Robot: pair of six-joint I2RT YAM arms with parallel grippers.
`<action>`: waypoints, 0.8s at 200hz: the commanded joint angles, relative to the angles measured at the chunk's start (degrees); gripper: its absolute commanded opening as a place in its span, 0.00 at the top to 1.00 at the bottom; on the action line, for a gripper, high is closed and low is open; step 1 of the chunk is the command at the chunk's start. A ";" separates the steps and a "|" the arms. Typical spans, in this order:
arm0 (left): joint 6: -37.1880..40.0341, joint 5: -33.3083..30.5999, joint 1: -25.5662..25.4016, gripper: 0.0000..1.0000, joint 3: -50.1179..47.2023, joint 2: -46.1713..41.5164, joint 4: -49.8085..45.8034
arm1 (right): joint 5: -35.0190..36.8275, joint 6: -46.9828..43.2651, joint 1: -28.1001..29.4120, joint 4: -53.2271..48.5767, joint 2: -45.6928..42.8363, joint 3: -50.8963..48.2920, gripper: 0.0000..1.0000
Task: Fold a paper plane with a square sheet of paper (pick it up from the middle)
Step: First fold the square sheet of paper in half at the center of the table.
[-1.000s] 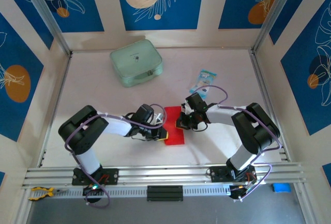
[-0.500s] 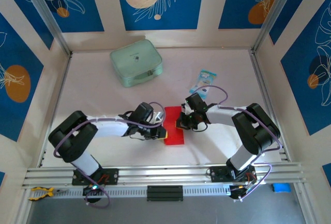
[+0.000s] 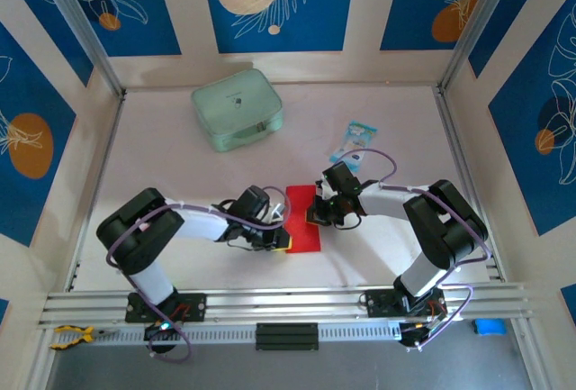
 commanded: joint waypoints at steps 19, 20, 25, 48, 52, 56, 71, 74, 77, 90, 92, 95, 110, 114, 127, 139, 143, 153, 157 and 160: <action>2.37 -1.27 -0.57 0.92 -3.36 -1.24 -5.57 | 4.91 -0.21 0.26 -7.53 1.58 -2.88 0.98; 2.44 -1.29 -0.57 0.91 -3.35 -1.35 -5.67 | 4.91 -0.21 0.26 -7.57 1.50 -2.92 0.98; 2.81 -1.26 -0.57 0.92 -3.10 -1.94 -6.15 | 4.89 -0.21 0.27 -7.61 1.51 -2.95 0.99; 3.57 -1.39 -0.74 0.92 -1.24 -4.36 -7.94 | 4.90 -0.15 0.26 -7.77 1.29 -3.00 0.99; 3.49 -1.39 -0.75 0.92 -0.88 -4.79 -7.97 | 4.96 -0.14 0.27 -7.79 1.25 -2.97 0.99; 3.40 -1.51 -0.74 0.91 -0.61 -5.17 -7.97 | 4.92 -0.21 0.25 -7.80 1.18 -2.96 0.98; 3.00 -2.13 -0.74 0.91 0.79 -5.98 -8.32 | 4.91 -0.21 0.24 -7.96 0.99 -2.93 0.99; 2.88 -2.22 -0.79 0.91 1.10 -6.02 -8.44 | 4.95 -0.21 0.26 -7.98 0.99 -2.89 0.98; 2.81 -2.37 -0.75 0.91 1.40 -6.12 -8.41 | 4.99 -0.21 0.29 -7.97 0.99 -2.94 0.98; 2.13 -2.58 -0.76 0.91 2.22 -6.29 -7.23 | 5.00 -0.21 0.27 -8.05 0.90 -2.92 0.99; 2.01 -2.56 -0.75 0.91 2.31 -6.34 -7.02 | 5.00 -0.21 0.27 -8.10 0.85 -2.93 0.99; 1.84 -2.70 -0.79 0.91 2.48 -6.30 -6.71 | 5.00 -0.20 0.31 -8.06 0.89 -2.96 0.99; 1.53 -3.08 -0.74 0.90 3.39 -6.09 -5.92 | 5.00 -0.16 0.26 -8.12 0.90 -2.83 0.98; 1.47 -3.01 -0.74 0.90 3.60 -5.91 -5.70 | 5.00 -0.19 0.27 -8.14 0.90 -2.83 0.99; 1.45 -2.41 -0.76 0.90 4.27 -4.76 -5.27 | 5.00 -0.12 0.31 -8.14 0.79 -2.82 0.99; 1.31 -0.86 -0.77 0.89 4.52 -3.08 -4.10 | 5.00 -0.18 0.27 -8.15 0.80 -2.81 0.98; 1.26 -0.41 -0.87 0.89 4.48 -2.59 -3.75 | 5.00 -0.21 0.27 -8.22 0.89 -2.80 0.99; 1.05 0.20 -0.99 0.89 4.22 -1.18 -3.58 | 5.00 -0.12 0.27 -8.22 0.90 -2.82 0.98; 1.03 0.13 -1.03 0.89 4.01 -0.75 -3.71 | 5.00 -0.08 0.27 -8.23 0.89 -2.80 0.98; 1.10 0.14 -1.09 0.89 3.92 -0.40 -3.93 | 4.98 -0.12 0.27 -8.17 0.90 -2.83 0.99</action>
